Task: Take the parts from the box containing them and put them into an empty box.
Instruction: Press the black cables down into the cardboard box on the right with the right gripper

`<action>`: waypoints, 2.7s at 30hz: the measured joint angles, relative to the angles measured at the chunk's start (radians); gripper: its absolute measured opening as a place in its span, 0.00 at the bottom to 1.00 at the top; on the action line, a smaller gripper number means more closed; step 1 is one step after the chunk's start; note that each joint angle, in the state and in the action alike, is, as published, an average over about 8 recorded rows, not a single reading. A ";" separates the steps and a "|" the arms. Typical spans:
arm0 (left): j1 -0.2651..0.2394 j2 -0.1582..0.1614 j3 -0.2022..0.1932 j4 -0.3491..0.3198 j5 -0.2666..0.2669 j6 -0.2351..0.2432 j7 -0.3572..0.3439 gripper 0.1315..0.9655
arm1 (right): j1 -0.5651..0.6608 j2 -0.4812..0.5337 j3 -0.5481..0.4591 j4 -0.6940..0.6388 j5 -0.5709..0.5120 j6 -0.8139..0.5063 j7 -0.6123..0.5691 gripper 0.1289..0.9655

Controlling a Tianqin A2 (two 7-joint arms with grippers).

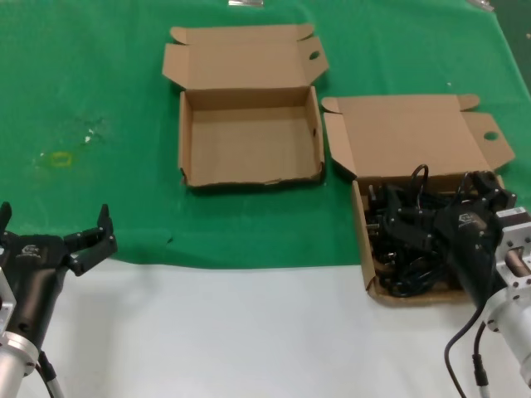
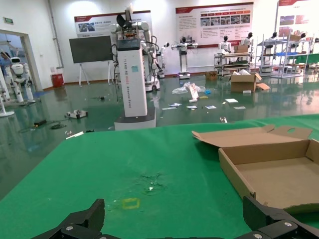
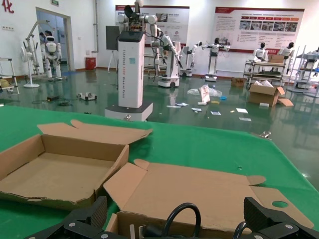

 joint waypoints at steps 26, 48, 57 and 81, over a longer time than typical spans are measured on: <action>0.000 0.000 0.000 0.000 0.000 0.000 0.000 0.78 | 0.008 0.122 -0.079 0.017 0.057 0.059 0.020 1.00; 0.000 0.000 0.000 0.000 0.000 0.000 -0.001 0.28 | 0.292 0.593 -0.382 0.023 0.073 -0.314 0.173 1.00; 0.000 0.000 0.000 0.000 0.000 0.000 0.000 0.11 | 0.482 0.633 -0.430 -0.097 -0.054 -0.649 0.105 1.00; 0.000 0.000 0.000 0.000 0.000 0.000 0.000 0.01 | 1.009 0.437 -0.576 -0.619 -0.345 -1.202 -0.385 1.00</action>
